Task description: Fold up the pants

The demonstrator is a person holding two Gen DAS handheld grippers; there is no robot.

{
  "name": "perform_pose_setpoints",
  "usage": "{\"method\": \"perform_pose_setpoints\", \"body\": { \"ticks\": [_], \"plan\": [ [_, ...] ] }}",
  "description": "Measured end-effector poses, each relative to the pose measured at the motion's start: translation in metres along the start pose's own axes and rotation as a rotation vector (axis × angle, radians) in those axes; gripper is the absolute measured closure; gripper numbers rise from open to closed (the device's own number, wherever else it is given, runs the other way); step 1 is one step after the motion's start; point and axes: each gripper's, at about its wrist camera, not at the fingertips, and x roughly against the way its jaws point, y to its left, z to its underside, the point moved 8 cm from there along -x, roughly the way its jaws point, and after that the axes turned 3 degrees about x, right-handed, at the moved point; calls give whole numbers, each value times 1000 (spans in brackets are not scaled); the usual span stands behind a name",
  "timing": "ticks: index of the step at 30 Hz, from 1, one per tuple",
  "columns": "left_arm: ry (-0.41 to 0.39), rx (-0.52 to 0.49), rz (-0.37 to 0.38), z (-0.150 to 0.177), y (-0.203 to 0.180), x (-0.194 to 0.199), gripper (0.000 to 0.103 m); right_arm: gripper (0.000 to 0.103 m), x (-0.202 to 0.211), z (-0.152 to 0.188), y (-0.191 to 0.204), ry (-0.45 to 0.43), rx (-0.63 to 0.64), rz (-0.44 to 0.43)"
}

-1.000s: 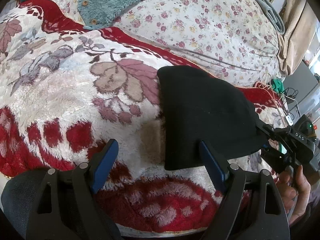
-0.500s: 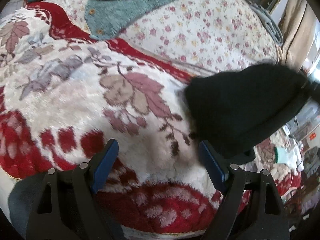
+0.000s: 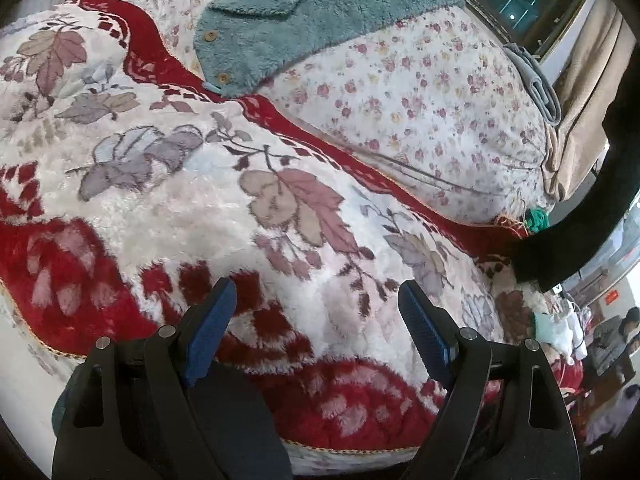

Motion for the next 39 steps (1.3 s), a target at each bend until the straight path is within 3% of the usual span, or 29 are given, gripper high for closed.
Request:
{"method": "perform_pose_setpoints", "body": {
  "ticks": [3, 7, 14, 20, 28, 30, 32, 33, 36, 39],
  "plan": [
    [-17, -20, 11, 1, -4, 6, 19, 93, 5, -13, 23, -20, 18, -12],
    [-12, -1, 26, 2, -2, 7, 19, 93, 11, -28, 95, -39, 106, -94],
    [-57, 37, 48, 3, 6, 27, 20, 93, 39, -66, 288, -98, 215, -408],
    [-63, 58, 67, 6, 14, 33, 20, 93, 63, -95, 410, -91, 200, -663],
    [-57, 125, 75, 4, 29, 30, 20, 93, 86, -130, 511, -61, 78, -861],
    [-52, 133, 71, 5, 30, 29, 20, 91, 93, -130, 540, -11, 8, -984],
    [-51, 138, 67, 5, 32, 29, 20, 82, 108, -120, 573, 93, -30, -1200],
    [-50, 138, 64, 6, 31, 29, 19, 78, 115, -116, 579, 108, -52, -1266],
    [-50, 132, 55, 6, 29, 27, 20, 72, 127, -113, 569, 63, -83, -1325],
    [-50, 121, 47, 7, 26, 26, 19, 70, 115, -102, 538, 60, -140, -1328]
  ]
}}
